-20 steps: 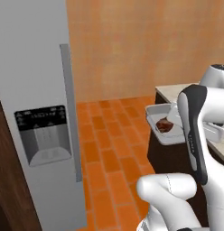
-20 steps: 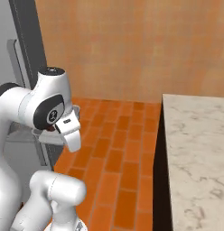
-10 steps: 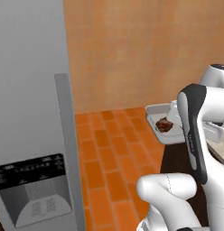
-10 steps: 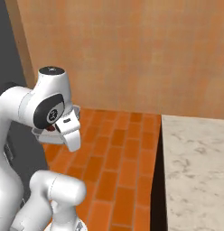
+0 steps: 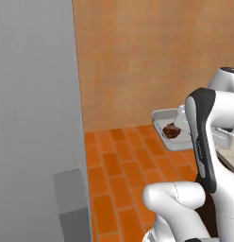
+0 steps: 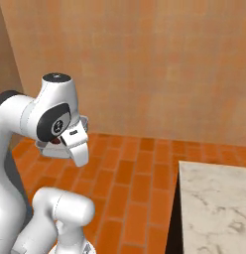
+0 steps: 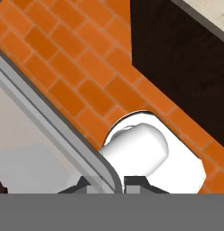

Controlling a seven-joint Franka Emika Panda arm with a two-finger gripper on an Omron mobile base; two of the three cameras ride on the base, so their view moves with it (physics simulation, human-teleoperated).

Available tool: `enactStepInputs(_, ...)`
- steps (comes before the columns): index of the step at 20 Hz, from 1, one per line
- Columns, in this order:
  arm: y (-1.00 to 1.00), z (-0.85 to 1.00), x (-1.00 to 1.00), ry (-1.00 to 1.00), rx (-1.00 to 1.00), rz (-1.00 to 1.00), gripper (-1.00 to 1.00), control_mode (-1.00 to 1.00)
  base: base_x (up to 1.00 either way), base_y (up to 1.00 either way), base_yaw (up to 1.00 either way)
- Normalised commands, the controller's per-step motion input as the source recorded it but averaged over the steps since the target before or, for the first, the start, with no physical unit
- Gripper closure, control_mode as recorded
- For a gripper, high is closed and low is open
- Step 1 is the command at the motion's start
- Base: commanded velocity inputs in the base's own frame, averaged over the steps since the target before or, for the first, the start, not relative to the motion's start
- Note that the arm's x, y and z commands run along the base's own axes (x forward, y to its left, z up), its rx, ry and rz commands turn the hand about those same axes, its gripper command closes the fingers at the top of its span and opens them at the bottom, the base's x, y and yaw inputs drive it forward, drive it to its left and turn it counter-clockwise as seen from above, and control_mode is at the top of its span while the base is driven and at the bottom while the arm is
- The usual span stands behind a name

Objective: Take the meat container that has the chicken drumstick and place it on the second highest rack of the freezer. Then take the vegetable container that has the avocados and place it on the highest rack of the freezer.

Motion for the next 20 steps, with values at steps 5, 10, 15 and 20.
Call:
enactStepInputs(5,0.0,0.0,0.0,0.0,0.0,0.0,1.0,1.0,1.0,-0.11,0.04)
enactStepInputs(10,0.0,0.0,0.0,0.0,0.0,0.0,1.0,1.0,0.52,0.0,0.61)
enactStepInputs(15,0.0,0.0,0.0,0.0,0.0,0.0,1.0,1.0,0.0,0.0,1.0)
enactStepInputs(20,0.0,0.0,0.0,0.0,0.0,0.0,1.0,1.0,0.19,-0.06,0.94)
